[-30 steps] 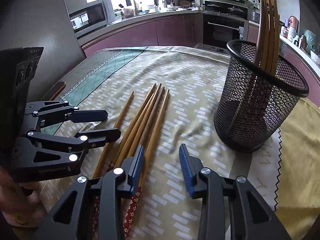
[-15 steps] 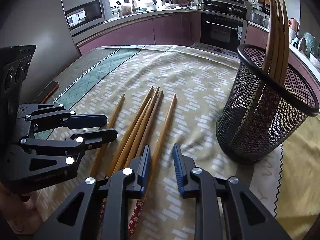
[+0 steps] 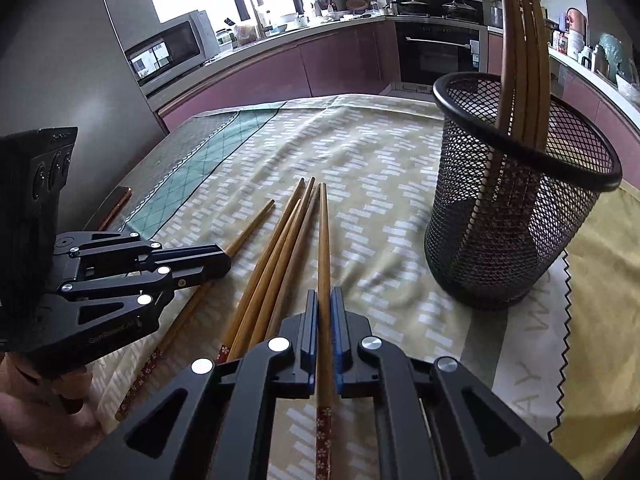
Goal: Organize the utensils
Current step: 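Lift the chopstick upright toward the mesh cup with the left tool while the right tool lifts its own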
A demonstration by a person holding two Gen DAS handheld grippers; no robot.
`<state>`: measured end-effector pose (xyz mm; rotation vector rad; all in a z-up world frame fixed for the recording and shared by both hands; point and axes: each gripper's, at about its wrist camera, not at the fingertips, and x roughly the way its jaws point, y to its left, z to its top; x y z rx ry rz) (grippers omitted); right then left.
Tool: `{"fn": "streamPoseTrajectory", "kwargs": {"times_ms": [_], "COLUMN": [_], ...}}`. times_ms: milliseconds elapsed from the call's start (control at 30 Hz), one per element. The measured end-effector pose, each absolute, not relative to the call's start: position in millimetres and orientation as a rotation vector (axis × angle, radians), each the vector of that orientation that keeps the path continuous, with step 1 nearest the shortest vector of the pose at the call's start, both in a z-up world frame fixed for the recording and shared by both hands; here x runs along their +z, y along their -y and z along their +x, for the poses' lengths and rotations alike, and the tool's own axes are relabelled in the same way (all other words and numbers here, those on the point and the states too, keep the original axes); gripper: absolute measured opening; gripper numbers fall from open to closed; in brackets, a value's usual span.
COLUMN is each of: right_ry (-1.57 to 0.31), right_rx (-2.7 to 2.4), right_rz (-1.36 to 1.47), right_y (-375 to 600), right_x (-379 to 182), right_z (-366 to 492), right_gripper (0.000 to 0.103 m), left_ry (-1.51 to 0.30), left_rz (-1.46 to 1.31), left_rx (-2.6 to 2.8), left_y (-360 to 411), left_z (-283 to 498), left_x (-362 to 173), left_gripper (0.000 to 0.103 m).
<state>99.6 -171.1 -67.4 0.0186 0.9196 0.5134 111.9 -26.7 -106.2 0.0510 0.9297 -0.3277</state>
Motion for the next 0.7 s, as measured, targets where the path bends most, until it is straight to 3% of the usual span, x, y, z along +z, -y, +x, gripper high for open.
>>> {"fn": "streamPoseTrajectory", "kwargs": {"times_ms": [400,700], "right_ry": [-0.887,-0.831], "right_rx": [0.550,0.569], "right_rz": [0.034,0.063], "right_y": [176.5,187.7], "right_x": [-54.7,-36.7], "right_z": [90.2,79.5], "right_gripper": [0.005,0.005], "left_ry": [-0.935,-0.918], "left_rz": [0.083,0.063], "left_rx": [-0.325,-0.339], "left_y": [31.0,30.2], "left_z": [110.3,107.0], "left_x": [-108.9,-99.8], "left_gripper": [0.013,0.007]}}
